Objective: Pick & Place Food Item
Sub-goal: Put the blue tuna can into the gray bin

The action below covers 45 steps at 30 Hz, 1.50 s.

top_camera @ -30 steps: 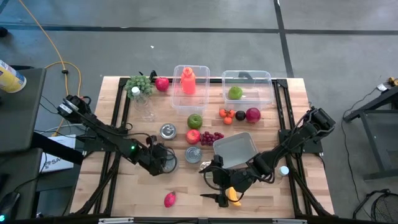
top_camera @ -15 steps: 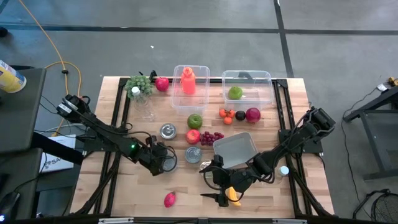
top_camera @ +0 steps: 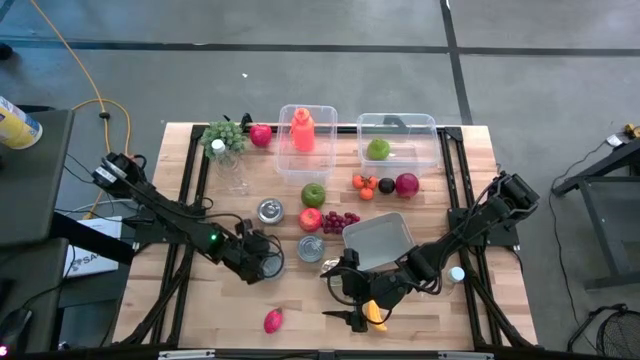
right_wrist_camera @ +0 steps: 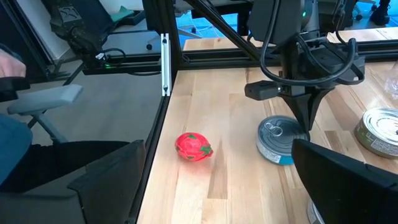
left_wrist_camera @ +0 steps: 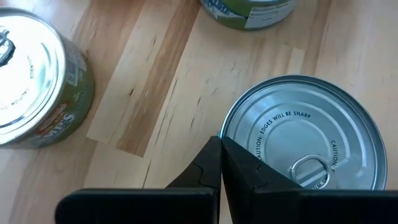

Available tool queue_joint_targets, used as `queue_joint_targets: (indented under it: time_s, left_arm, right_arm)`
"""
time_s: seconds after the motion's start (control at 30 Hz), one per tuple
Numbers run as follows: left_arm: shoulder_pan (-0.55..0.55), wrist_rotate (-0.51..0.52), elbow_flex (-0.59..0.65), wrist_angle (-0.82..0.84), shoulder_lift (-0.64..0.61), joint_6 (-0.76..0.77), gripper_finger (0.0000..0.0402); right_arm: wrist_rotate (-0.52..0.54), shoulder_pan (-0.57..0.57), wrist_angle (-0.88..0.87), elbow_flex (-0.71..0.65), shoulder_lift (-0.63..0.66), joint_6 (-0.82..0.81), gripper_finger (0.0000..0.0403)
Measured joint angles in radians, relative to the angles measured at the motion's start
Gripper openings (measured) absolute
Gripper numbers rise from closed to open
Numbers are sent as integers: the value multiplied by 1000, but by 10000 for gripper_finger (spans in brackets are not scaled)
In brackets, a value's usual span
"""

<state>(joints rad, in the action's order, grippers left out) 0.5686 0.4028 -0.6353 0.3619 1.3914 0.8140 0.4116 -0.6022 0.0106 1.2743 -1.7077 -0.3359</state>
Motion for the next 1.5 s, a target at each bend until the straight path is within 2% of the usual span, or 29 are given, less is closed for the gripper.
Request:
queue_joint_targets:
  time_s: [0.43,0.8,1.23,1.5]
  left_arm:
    - [-1,33,0,-106,3,-66,0]
    - [-1,80,-4,-97,2,-65,0]
    - [5,141,-4,-82,-128,-58,0]
    - [5,153,-5,-82,-138,-57,0]
  right_arm:
    - [0,0,0,0,0,0,394]
    - [0,0,-1,0,0,0,394]
    - [0,0,-10,0,0,0,394]
    - [1,0,-10,0,0,0,394]
